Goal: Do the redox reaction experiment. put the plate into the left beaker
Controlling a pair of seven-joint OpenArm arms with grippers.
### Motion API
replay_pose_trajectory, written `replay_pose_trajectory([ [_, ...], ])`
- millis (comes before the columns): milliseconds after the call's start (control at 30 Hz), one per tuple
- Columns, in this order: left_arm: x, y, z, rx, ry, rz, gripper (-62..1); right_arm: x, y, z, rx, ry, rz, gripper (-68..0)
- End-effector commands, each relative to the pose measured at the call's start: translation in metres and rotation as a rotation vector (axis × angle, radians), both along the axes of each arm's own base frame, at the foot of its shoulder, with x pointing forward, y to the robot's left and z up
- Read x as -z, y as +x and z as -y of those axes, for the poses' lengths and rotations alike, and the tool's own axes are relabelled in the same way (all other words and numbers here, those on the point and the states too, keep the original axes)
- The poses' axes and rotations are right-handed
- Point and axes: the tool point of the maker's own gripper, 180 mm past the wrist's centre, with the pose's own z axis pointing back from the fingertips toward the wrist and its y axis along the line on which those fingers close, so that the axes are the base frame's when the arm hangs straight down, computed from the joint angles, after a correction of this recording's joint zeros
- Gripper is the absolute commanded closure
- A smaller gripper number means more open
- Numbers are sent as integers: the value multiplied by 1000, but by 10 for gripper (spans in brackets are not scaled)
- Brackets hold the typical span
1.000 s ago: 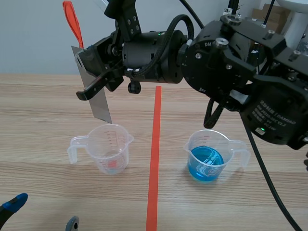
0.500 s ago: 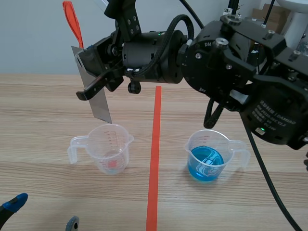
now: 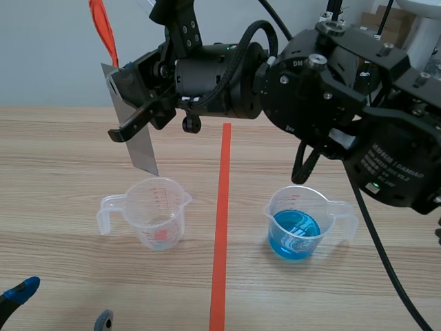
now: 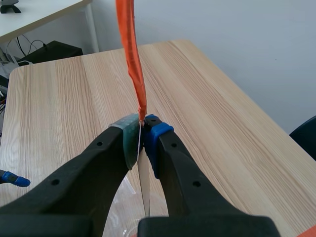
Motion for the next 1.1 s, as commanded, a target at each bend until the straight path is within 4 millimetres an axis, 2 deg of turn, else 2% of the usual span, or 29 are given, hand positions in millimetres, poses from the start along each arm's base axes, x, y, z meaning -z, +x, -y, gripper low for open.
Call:
replay_pose_trajectory([
  [0, -10, -2, -3, 1, -10, 49, -623, -17, 1, -1, -5, 48, 31, -6],
  [633, -10, -2, -3, 1, -10, 49, -623, -19, -3, -2, -21, 95, -45, -6],
  [1067, -10, -2, -3, 1, -10, 49, -623, -5, -8, -3, -30, 76, -131, -6],
])
